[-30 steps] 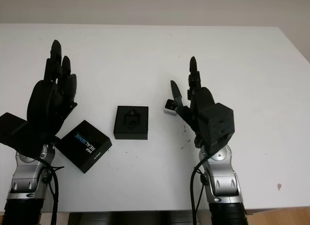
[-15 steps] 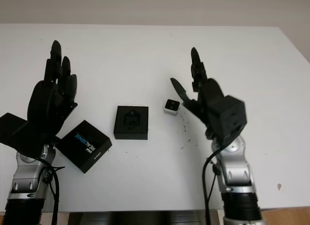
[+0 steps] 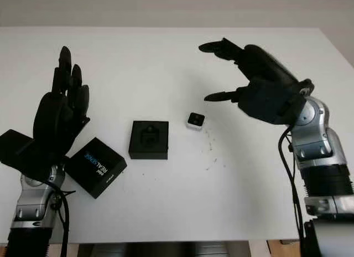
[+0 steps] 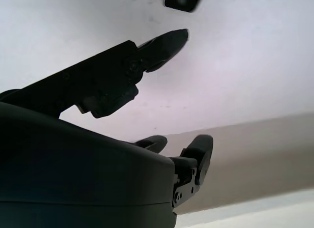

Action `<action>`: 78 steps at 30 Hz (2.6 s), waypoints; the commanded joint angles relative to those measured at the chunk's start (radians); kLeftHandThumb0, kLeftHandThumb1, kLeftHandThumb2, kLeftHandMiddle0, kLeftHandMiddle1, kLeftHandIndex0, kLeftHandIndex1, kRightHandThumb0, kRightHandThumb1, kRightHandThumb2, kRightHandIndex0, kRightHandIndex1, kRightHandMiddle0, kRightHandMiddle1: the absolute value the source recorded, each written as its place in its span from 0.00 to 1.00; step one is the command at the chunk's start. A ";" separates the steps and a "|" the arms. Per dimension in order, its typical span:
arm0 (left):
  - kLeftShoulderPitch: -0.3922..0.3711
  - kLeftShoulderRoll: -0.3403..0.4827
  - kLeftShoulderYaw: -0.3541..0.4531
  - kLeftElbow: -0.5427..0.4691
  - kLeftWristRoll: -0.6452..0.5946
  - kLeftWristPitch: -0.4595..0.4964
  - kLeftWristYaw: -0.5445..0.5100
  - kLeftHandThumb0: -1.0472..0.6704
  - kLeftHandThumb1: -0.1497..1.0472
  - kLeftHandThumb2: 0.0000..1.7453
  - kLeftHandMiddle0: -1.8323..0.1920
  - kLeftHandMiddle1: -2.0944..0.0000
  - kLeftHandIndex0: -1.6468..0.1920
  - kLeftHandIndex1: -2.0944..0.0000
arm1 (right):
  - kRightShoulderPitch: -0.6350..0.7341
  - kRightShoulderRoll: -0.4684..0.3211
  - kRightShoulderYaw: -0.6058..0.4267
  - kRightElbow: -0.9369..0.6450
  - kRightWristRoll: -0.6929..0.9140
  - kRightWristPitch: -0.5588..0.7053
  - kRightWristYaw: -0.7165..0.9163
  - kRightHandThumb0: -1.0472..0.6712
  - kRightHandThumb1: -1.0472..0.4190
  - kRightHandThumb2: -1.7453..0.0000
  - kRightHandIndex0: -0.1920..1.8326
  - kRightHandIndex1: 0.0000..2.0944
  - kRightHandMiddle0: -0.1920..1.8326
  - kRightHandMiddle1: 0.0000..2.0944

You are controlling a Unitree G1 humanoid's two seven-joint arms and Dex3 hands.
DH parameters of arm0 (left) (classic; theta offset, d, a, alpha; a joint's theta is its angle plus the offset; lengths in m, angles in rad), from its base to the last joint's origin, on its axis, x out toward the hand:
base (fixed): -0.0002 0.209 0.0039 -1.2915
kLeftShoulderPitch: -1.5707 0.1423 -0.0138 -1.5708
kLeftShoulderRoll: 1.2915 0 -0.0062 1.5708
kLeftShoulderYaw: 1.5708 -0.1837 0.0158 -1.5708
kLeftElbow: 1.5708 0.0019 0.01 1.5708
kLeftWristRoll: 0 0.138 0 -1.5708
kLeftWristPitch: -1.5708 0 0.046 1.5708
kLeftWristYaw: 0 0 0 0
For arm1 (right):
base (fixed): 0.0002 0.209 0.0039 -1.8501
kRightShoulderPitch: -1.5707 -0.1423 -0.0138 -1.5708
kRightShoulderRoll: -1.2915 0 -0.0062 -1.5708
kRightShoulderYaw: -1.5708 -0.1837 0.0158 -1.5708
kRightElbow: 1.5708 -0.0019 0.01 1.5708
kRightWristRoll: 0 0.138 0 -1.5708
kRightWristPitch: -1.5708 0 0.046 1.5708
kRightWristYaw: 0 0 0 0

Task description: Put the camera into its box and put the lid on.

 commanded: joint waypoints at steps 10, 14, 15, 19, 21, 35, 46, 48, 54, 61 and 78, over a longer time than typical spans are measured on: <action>-0.026 0.007 0.000 0.028 -0.003 -0.008 -0.008 0.14 1.00 0.28 1.00 1.00 1.00 1.00 | -0.224 -0.133 0.191 0.292 -0.310 -0.428 -0.159 0.47 0.17 0.97 0.32 0.07 0.30 0.13; -0.030 0.008 0.002 0.032 -0.007 -0.008 -0.012 0.13 1.00 0.28 1.00 1.00 1.00 1.00 | -0.284 -0.148 0.273 0.357 -0.472 -0.511 -0.310 0.45 0.16 0.97 0.32 0.06 0.31 0.11; -0.030 0.008 0.002 0.032 -0.008 -0.008 -0.014 0.14 1.00 0.28 1.00 1.00 1.00 1.00 | -0.296 -0.147 0.288 0.374 -0.498 -0.523 -0.343 0.45 0.16 0.97 0.32 0.06 0.31 0.11; -0.032 0.009 0.002 0.035 -0.006 -0.012 -0.016 0.14 1.00 0.28 1.00 1.00 1.00 1.00 | -0.334 -0.123 0.346 0.450 -0.565 -0.557 -0.463 0.44 0.15 0.96 0.33 0.06 0.30 0.10; -0.032 0.010 0.002 0.032 -0.009 -0.007 -0.018 0.13 1.00 0.28 1.00 1.00 1.00 1.00 | -0.342 -0.104 0.369 0.476 -0.576 -0.555 -0.496 0.44 0.15 0.96 0.33 0.06 0.31 0.11; -0.021 0.013 0.002 0.010 -0.002 0.008 -0.014 0.13 1.00 0.27 1.00 1.00 1.00 1.00 | -0.382 -0.013 0.470 0.592 -0.597 -0.547 -0.608 0.42 0.14 0.97 0.34 0.08 0.32 0.12; -0.009 0.007 0.004 -0.007 0.006 0.014 0.003 0.14 1.00 0.27 1.00 0.99 0.99 0.99 | -0.385 0.007 0.511 0.636 -0.589 -0.575 -0.649 0.44 0.13 0.97 0.24 0.32 0.27 0.27; -0.007 0.007 0.003 -0.010 0.008 0.014 0.007 0.14 1.00 0.28 1.00 0.99 0.99 0.99 | -0.383 0.006 0.514 0.637 -0.590 -0.575 -0.652 0.45 0.14 0.97 0.23 0.35 0.27 0.29; -0.006 0.010 0.001 -0.009 0.002 0.015 -0.001 0.13 1.00 0.27 1.00 0.99 1.00 0.99 | -0.373 0.000 0.522 0.642 -0.589 -0.588 -0.667 0.46 0.15 0.97 0.25 0.37 0.29 0.30; -0.006 0.010 0.002 -0.008 0.003 0.009 0.001 0.14 1.00 0.28 1.00 0.99 1.00 0.98 | -0.367 -0.009 0.540 0.641 -0.606 -0.592 -0.691 0.46 0.14 0.97 0.27 0.36 0.30 0.30; -0.005 0.010 -0.003 -0.008 0.009 0.014 0.001 0.13 1.00 0.27 1.00 0.99 1.00 0.99 | -0.383 -0.034 0.552 0.595 -0.628 -0.539 -0.632 0.39 0.15 0.97 0.22 0.17 0.22 0.13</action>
